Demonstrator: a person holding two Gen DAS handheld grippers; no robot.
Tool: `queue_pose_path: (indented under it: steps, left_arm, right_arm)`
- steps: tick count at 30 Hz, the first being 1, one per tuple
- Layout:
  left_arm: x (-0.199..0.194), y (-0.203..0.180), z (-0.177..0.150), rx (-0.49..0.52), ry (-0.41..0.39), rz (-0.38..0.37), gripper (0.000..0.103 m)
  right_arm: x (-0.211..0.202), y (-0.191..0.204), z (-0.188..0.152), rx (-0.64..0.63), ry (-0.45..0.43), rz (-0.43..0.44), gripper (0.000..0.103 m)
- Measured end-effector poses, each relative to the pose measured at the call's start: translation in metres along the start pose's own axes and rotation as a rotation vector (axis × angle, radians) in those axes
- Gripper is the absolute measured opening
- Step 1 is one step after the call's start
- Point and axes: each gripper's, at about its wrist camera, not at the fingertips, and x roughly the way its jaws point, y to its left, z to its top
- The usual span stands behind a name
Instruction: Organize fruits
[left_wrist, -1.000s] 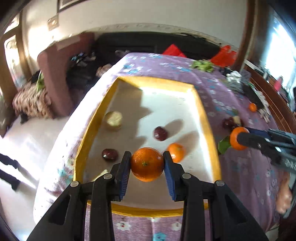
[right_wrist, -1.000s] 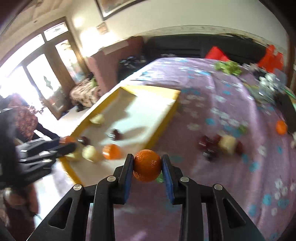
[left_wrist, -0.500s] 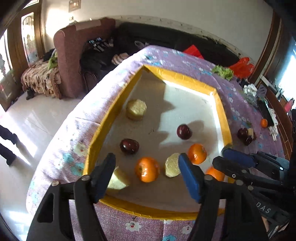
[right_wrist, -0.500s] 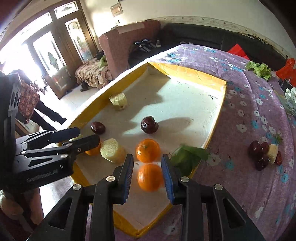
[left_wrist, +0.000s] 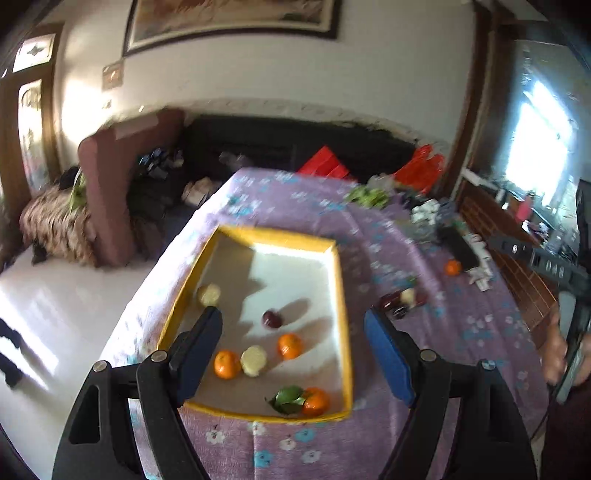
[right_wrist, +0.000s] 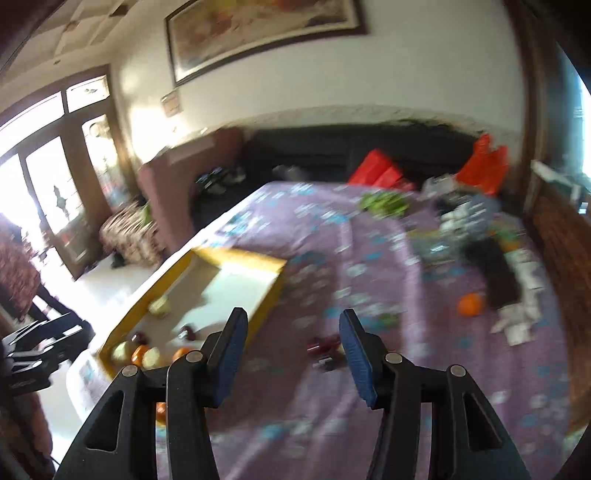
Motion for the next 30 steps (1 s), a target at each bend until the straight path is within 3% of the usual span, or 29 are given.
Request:
queue_pose_path:
  steps: [5,7,10,12,14,18,20,22,23,26,30]
  left_arm:
    - [-0.043,-0.034,0.051,0.142,-0.104,0.042,0.085]
    - [-0.054,-0.041,0.072,0.174,-0.141,0.095,0.086]
    - [-0.062,-0.045,0.101,0.2,-0.188,0.196,0.093]
    - [-0.059,-0.046,0.115,0.203,-0.204,0.244,0.096]
    - [-0.049,-0.045,0.118,0.191,-0.2,0.241,0.099]
    - [0.006,-0.051,0.098,0.148,-0.062,0.096,0.099]
    - [0.044,-0.059,0.079,0.147,0.031,0.035,0.099]
    - [0.071,-0.068,0.061,0.153,0.088,0.008,0.099]
    - [0.086,-0.072,0.051,0.155,0.114,-0.011,0.095]
    - [0.12,-0.081,0.031,0.155,0.184,-0.067,0.067]
    - [0.155,-0.081,0.016,0.101,0.259,-0.097,0.066]
  right_arm:
    - [-0.098,-0.06,0.059,0.043,-0.144,-0.189,0.058]
    - [-0.13,-0.072,0.083,0.048,-0.198,-0.248,0.069]
    - [-0.178,-0.082,0.118,0.036,-0.284,-0.363,0.075]
    - [-0.192,-0.085,0.132,0.03,-0.306,-0.409,0.085]
    - [-0.193,-0.089,0.137,0.035,-0.308,-0.443,0.091]
    - [-0.154,-0.097,0.109,0.038,-0.227,-0.39,0.091]
    - [-0.11,-0.105,0.081,0.061,-0.137,-0.315,0.091]
    - [-0.072,-0.112,0.056,0.074,-0.06,-0.253,0.081]
    - [-0.047,-0.111,0.041,0.08,-0.012,-0.215,0.077]
    - [0.023,-0.115,0.0,0.138,0.136,-0.081,0.056]
    - [0.095,-0.111,-0.03,0.215,0.253,0.031,0.052]
